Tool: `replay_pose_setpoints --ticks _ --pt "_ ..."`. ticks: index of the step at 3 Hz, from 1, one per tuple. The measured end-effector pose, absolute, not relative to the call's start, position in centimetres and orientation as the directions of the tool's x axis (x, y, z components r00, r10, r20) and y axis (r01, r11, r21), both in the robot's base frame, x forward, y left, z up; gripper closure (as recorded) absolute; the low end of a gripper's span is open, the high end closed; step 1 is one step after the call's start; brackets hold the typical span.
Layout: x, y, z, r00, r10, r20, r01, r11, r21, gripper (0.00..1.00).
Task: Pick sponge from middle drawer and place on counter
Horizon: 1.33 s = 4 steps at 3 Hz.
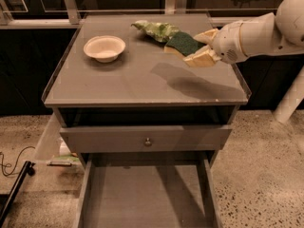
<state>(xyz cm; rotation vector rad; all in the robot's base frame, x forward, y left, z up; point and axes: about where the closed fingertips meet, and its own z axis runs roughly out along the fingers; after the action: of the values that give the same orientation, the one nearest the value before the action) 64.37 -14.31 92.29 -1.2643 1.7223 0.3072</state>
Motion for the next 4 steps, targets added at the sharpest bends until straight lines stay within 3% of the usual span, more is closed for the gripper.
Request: replay_pose_setpoints --ticks 2,4 --pt "64.9 -15.2 89.1 -0.159 -0.624 -0.765 -0.811 0.524 -0.259 1.0" --pt "65.0 -14.3 85.7 -0.185 -0.614 -0.768 -0.848 0.494 -0.19 1.0"
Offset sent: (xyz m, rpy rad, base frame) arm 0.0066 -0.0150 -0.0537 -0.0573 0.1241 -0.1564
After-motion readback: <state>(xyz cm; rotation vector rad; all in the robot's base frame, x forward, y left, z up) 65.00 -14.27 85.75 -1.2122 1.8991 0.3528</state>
